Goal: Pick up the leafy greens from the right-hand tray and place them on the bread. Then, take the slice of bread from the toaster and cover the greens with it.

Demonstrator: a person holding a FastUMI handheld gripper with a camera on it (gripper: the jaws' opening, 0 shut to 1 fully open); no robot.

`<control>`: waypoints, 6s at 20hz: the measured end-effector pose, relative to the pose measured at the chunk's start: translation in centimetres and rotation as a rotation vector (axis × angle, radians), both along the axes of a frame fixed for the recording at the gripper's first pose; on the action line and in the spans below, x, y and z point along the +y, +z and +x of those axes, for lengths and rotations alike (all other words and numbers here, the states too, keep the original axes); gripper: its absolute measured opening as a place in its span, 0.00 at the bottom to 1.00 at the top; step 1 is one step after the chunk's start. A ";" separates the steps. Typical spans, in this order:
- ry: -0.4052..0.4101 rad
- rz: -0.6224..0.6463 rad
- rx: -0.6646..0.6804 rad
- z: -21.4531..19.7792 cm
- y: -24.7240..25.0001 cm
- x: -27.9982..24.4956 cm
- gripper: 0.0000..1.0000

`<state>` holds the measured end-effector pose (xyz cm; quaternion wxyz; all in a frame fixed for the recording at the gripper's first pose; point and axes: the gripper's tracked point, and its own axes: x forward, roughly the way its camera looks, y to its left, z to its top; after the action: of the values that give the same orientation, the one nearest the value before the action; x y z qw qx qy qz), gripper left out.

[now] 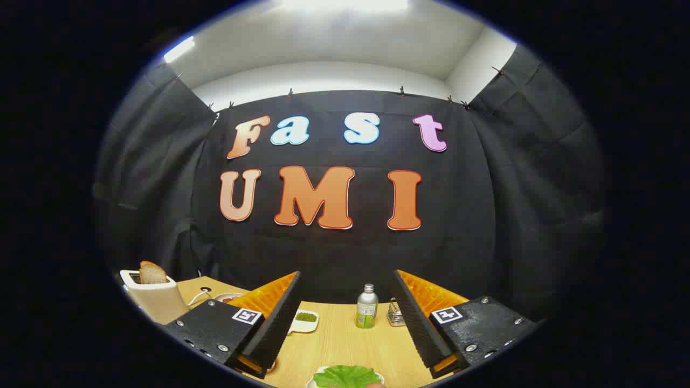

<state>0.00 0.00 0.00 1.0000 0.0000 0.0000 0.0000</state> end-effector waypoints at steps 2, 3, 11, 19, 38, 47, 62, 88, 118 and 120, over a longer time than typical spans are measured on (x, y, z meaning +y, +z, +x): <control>0.007 0.009 0.036 -0.3 -1.0 0.6 0.98; 0.013 -0.001 0.052 -0.4 -1.3 1.0 0.98; 0.080 -0.033 0.043 -0.6 -0.4 4.1 0.99; 0.078 -0.009 0.160 -0.7 -2.1 2.9 0.99; 0.279 0.050 0.932 -3.1 -20.8 2.6 0.99; 0.293 -0.024 1.124 -4.2 -26.2 0.9 0.98; 0.302 -0.178 1.240 -5.6 -31.9 -0.3 0.92; 0.311 0.035 0.998 -2.0 -22.6 4.2 0.02; 0.612 -0.057 1.019 -3.0 -26.2 23.7 0.04; 0.621 -0.063 1.042 -3.5 -26.8 24.4 0.04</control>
<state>-3.50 24.38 -26.76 0.8212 -0.0298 0.4896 0.2916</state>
